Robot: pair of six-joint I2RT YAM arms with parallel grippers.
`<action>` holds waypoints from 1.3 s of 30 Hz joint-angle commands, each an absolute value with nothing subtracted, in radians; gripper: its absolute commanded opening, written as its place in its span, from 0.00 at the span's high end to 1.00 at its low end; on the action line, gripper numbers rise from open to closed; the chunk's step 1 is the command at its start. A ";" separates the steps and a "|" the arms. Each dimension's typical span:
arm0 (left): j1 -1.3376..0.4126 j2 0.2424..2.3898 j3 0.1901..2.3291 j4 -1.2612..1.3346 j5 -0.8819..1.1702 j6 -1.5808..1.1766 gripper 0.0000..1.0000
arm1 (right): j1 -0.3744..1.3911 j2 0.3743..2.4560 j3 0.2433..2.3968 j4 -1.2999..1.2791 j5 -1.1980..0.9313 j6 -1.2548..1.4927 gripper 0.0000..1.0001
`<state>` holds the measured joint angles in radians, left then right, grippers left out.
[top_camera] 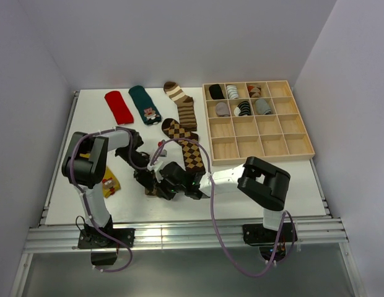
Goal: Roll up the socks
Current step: Roll the sock at the center of the board.
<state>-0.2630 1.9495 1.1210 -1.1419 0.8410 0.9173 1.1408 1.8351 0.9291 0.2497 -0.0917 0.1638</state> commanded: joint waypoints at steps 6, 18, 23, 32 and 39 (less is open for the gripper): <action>-0.215 1.703 1.025 -0.784 0.792 0.732 0.78 | 1.120 1.836 0.920 0.252 -0.078 0.230 0.96; -0.166 1.373 0.816 -0.561 0.674 0.638 0.70 | 1.066 1.925 1.034 0.086 -0.202 0.245 0.97; -0.166 1.298 0.746 -0.557 0.672 0.695 0.70 | 1.019 1.970 1.097 -0.030 -0.322 0.261 0.97; -0.175 1.051 0.589 -0.404 0.628 0.713 0.50 | 0.874 2.097 1.284 -0.268 -0.595 0.293 0.93; -0.343 0.864 0.474 -0.313 0.470 0.678 0.48 | 0.824 2.203 1.459 -0.463 -0.589 0.278 0.93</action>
